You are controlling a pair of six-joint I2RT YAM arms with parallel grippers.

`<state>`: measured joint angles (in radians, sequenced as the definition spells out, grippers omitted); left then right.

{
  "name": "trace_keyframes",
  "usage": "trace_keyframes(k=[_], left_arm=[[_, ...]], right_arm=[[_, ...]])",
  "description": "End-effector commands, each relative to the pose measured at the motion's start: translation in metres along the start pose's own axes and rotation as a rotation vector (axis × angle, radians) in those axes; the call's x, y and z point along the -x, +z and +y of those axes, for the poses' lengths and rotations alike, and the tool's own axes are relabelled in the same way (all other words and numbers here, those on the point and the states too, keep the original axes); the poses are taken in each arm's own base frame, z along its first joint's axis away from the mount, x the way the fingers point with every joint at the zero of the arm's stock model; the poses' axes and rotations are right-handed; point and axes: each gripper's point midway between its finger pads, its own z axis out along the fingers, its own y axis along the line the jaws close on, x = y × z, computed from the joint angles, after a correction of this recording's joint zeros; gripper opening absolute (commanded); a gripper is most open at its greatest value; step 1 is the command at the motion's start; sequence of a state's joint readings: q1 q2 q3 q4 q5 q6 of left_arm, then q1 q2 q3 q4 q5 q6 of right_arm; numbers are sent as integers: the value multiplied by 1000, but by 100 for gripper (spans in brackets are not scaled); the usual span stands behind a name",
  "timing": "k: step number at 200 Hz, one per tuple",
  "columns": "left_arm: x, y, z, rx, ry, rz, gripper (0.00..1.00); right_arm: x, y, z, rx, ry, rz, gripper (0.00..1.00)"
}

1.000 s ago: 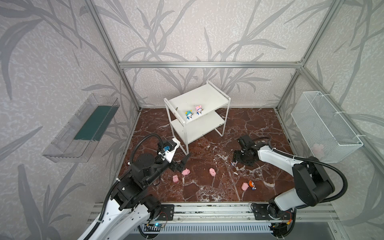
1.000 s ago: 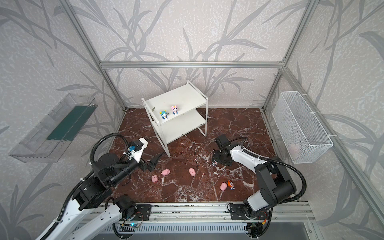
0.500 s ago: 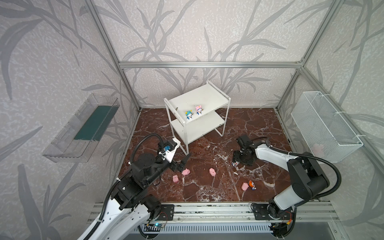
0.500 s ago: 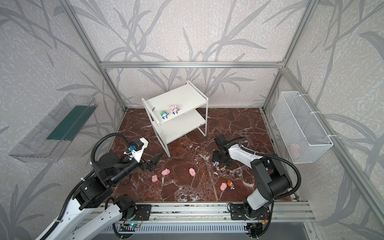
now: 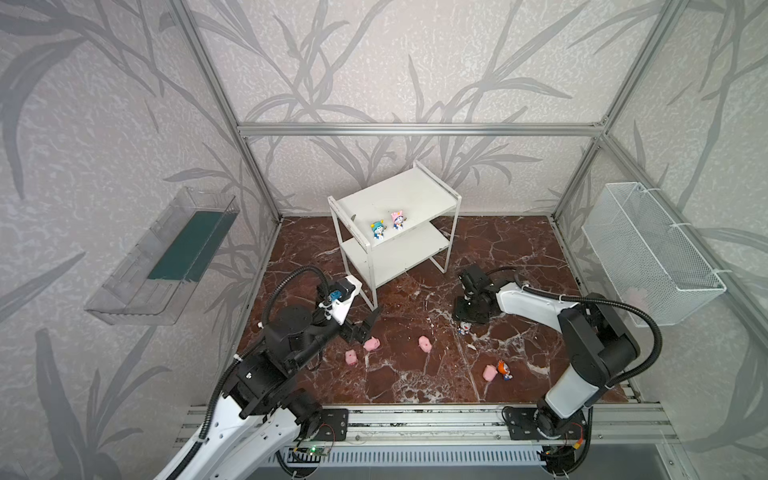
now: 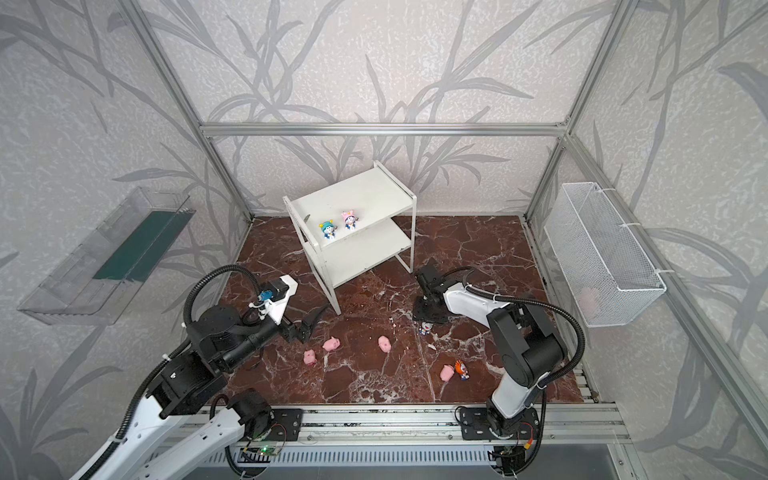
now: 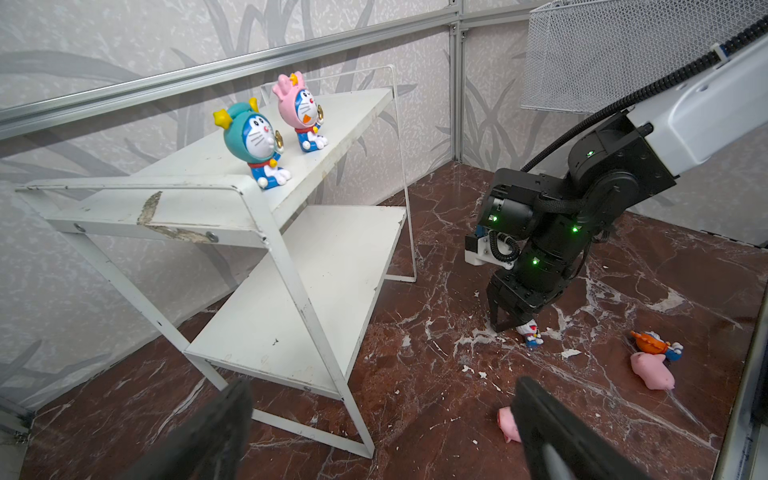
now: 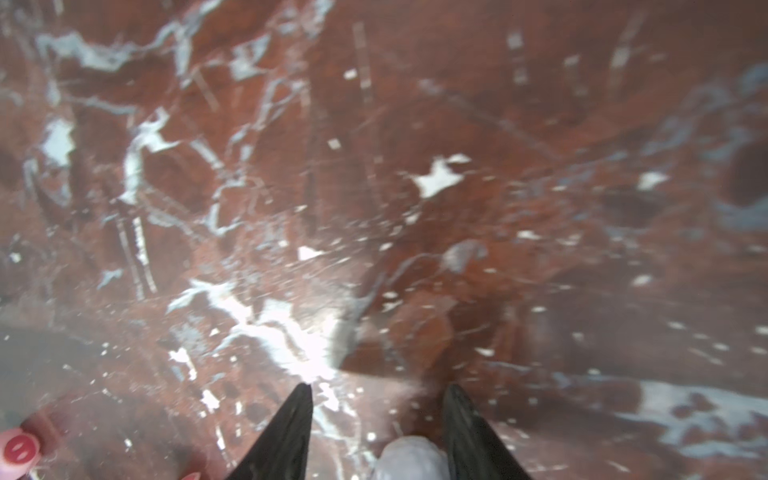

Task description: Place and organize the plastic toys onto the shelf

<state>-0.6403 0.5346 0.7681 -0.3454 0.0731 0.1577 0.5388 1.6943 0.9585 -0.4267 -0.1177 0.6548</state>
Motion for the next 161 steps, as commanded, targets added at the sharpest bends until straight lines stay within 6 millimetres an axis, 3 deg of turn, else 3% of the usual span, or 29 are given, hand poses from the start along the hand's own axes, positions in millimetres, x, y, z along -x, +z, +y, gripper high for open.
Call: trace_keyframes(k=[1, 28, 79, 120, 161], left_arm=[[-1, 2, 0, -3, 10, -1, 99], [-2, 2, -1, -7, 9, 1, 99], [-2, 4, -2, -14, 6, 2, 99], [-2, 4, -2, -14, 5, 3, 99], [-2, 5, -3, -21, 2, 8, 99]], right_arm=[[7, -5, 21, 47, -74, -22, 52], [10, -15, 31, 79, -112, -47, 54], [4, -30, 0, -1, -66, -80, 59], [-8, -33, -25, -15, -14, -84, 54], [-15, -36, -36, -24, -3, -92, 51]])
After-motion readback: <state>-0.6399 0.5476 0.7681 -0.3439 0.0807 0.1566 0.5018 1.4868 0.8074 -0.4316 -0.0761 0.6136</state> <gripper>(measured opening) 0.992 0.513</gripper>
